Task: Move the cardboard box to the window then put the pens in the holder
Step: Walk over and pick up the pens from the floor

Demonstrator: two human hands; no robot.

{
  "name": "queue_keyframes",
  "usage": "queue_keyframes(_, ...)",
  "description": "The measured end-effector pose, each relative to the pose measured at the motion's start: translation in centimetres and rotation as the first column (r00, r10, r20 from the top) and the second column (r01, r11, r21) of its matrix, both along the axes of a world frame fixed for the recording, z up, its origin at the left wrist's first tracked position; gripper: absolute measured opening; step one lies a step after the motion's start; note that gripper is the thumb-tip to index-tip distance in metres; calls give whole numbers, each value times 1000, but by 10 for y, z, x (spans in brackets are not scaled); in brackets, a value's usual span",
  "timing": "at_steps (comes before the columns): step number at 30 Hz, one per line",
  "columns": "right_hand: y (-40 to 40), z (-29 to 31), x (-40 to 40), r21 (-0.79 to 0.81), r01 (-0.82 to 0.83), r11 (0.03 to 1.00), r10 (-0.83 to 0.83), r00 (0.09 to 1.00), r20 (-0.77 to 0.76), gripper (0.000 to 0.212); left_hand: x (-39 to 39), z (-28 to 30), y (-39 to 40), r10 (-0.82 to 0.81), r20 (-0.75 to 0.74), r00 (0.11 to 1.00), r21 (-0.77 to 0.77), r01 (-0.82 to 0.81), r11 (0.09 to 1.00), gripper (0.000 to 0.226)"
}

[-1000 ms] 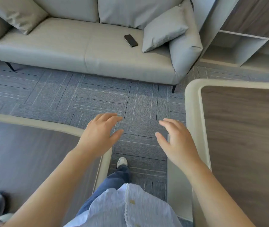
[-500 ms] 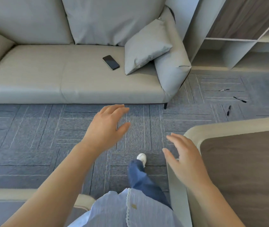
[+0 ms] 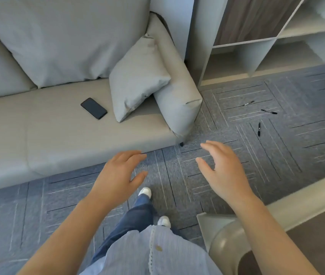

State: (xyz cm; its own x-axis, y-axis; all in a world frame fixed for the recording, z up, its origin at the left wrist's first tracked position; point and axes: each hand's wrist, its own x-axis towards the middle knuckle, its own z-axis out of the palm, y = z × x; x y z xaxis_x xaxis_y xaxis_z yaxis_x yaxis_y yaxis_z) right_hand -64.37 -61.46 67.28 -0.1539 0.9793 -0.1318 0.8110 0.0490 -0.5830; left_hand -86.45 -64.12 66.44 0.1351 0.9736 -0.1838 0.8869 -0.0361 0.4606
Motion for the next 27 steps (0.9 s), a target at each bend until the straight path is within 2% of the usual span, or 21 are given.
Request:
queue_keyframes(8,85,-11,11,-62,275,959,-274,961,24,42,18,-4,164,-267,22,964,26,266,964,56)
queue_keyframes(15,120,-9,50,-131,536,834,-537,843,29,43,99,6,284,-523,80,849,71,518,852,67)
queue_keyframes(22,169,-28,142,-140,653,744,-647,757,91,43,218,-8,366,-650,79,756,62,647,760,45)
queue_keyframes(24,192,-33,181,-118,664,738,-660,747,81,43,251,-14,386,-661,71,747,45,660,750,48)
queue_keyframes(27,229,-31,242,-100,666,739,-662,746,79,42,299,-18,416,-676,48,736,35,675,737,66)
